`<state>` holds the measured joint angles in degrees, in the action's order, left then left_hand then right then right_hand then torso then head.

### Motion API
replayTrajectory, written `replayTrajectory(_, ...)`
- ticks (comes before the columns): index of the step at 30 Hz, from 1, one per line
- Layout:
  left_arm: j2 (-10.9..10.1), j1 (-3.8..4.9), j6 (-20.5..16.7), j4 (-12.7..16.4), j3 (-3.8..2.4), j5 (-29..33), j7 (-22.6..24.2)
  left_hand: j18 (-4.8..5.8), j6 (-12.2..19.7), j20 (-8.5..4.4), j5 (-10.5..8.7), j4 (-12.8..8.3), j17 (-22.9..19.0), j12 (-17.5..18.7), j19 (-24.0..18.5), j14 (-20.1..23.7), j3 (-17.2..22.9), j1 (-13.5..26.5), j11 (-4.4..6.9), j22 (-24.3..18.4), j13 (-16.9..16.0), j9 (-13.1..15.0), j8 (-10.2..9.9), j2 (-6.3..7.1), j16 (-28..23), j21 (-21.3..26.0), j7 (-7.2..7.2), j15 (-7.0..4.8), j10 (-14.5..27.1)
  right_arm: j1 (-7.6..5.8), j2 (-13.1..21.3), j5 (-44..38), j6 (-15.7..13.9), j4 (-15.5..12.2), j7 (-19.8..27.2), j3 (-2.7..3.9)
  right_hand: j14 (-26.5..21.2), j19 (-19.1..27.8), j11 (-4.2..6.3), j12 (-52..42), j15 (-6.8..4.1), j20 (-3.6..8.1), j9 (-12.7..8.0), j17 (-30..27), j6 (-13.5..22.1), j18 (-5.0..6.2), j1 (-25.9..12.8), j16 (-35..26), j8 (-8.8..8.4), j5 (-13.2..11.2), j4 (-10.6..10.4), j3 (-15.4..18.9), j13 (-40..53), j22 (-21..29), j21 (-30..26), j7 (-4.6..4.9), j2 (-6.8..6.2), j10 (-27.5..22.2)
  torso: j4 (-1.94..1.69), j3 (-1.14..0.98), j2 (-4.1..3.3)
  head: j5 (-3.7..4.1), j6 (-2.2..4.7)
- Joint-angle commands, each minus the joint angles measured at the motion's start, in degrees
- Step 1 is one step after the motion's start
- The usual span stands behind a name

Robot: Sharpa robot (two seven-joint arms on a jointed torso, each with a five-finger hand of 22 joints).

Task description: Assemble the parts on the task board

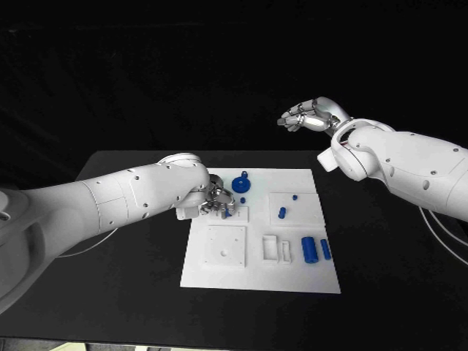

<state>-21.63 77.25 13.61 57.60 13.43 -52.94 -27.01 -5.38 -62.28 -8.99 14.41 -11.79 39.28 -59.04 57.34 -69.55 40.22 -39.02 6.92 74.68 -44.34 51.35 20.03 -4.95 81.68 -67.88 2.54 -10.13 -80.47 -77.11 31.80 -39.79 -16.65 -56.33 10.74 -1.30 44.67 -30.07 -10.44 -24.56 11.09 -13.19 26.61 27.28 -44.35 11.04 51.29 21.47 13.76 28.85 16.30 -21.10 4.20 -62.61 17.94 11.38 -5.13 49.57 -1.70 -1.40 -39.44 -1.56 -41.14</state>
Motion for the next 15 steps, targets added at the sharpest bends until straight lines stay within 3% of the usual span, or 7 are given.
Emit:
replayTrajectory(1,0.1,-0.17,0.4,0.0,0.08,0.1,-0.1,-0.35,-10.1,-6.25,-2.02,1.8,0.1,-0.3,-0.4,-1.7,1.1,0.4,0.54,0.1,0.0,-0.2,-0.4,0.41,0.3,-0.2,-3.83,-2.08,0.6,-0.03,0.0,-0.8,0.6,0.0,-0.1,0.04,-0.3,0.4,0.08,0.2,0.13,-0.09,-0.1,-0.1,-0.3,0.39,0.6,-0.1,0.26,0.2,0.1,0.1,-0.1,-0.1,-0.3,0.95,0.09,0.4,0.05,0.02,0.0,0.01,-0.02)
replayTrajectory(4,0.0,-0.17,0.4,0.0,0.04,0.0,0.0,-0.39,-10.1,-6.24,-5.7,3.2,0.1,-0.4,-0.4,-1.7,0.8,1.0,0.55,0.1,-0.1,-0.1,-0.5,0.84,0.3,-0.2,-3.85,-2.11,0.7,-0.03,0.0,-0.9,0.6,0.0,-0.1,0.03,-0.4,0.5,0.08,0.3,0.16,-0.11,-0.1,-0.2,-0.3,0.38,0.7,-0.1,0.27,0.3,0.1,0.2,-0.1,-0.1,-0.4,0.95,0.08,0.5,0.04,-0.01,0.01,0.05,-0.04)
replayTrajectory(15,0.0,-0.17,-0.1,-0.3,-0.07,-0.4,-0.1,-0.45,-10.1,-6.27,-6.43,3.5,0.2,-0.4,-0.5,-1.6,0.8,1.1,0.56,0.2,-0.1,-0.1,-0.5,1.49,0.3,-0.3,-3.84,-2.14,0.7,0.0,0.0,-1.0,0.8,0.0,-0.2,0.02,-0.5,0.7,0.07,0.3,0.22,-0.15,-0.2,-0.3,-0.3,0.36,0.7,-0.1,0.3,0.5,0.1,0.2,-0.2,-0.2,-0.4,0.96,0.09,0.5,-0.01,0.0,-0.01,0.09,0.0)
